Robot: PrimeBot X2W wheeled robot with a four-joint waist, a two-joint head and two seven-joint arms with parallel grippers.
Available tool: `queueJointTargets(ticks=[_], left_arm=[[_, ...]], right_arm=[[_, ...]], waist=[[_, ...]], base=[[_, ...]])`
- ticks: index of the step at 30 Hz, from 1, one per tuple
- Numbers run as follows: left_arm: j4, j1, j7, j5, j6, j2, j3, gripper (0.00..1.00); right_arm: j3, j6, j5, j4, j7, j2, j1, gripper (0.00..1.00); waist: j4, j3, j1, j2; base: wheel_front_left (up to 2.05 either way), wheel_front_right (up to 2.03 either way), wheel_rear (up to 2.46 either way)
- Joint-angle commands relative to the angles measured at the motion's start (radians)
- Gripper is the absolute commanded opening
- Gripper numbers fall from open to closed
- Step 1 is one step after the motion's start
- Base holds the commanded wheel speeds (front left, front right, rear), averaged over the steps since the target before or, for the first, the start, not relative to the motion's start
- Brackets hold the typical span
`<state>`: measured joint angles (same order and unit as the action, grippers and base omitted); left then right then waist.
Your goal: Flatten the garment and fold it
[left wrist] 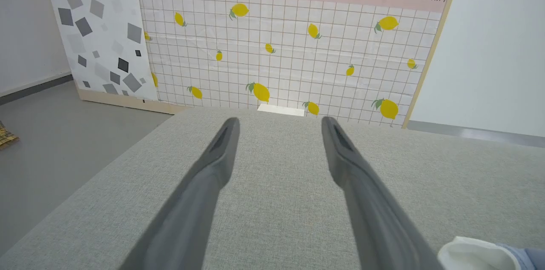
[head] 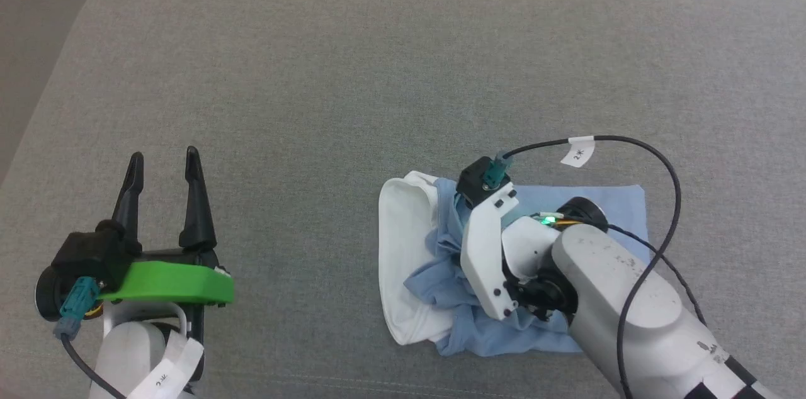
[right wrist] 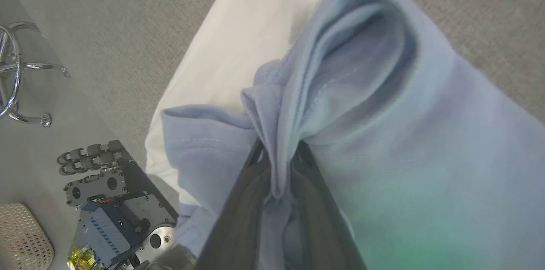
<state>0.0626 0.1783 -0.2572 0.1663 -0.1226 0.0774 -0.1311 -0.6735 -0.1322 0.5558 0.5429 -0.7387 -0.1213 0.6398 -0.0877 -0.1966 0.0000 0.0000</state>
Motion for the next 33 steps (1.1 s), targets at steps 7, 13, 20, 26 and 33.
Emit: queueJointTargets(ticks=[7,13,20,26,33], left_arm=[[0.014,-0.006,-0.005,-0.012,-0.005,-0.005,-0.009,1.0],[0.024,-0.015,-0.005,-0.015,-0.006,-0.003,-0.013,1.0],[0.034,-0.032,-0.005,-0.017,-0.007,0.005,-0.02,1.0],[0.035,-0.046,-0.005,-0.02,-0.004,0.007,-0.03,1.0],[0.042,-0.065,-0.005,-0.021,-0.001,0.0,-0.027,1.0]], right_arm=[[-0.073,0.002,0.082,-0.011,0.056,0.027,0.056,1.0],[-0.121,0.002,0.152,-0.101,0.091,-0.001,0.1,1.0],[-0.019,0.002,0.216,-0.235,0.231,-0.08,0.12,1.0],[0.197,0.002,0.16,-0.29,0.456,-0.149,0.07,1.0],[0.528,0.002,0.026,-0.309,0.756,-0.149,-0.101,1.0]], waist=[[0.024,0.021,0.0,0.0],[0.049,0.052,0.0,0.0],[0.087,0.097,0.0,0.0],[0.123,0.128,0.0,0.0],[0.141,0.157,0.0,0.0]], base=[[0.0,0.0,0.0],[0.0,0.0,0.0],[0.0,0.0,0.0],[0.0,0.0,0.0],[0.0,0.0,0.0]])
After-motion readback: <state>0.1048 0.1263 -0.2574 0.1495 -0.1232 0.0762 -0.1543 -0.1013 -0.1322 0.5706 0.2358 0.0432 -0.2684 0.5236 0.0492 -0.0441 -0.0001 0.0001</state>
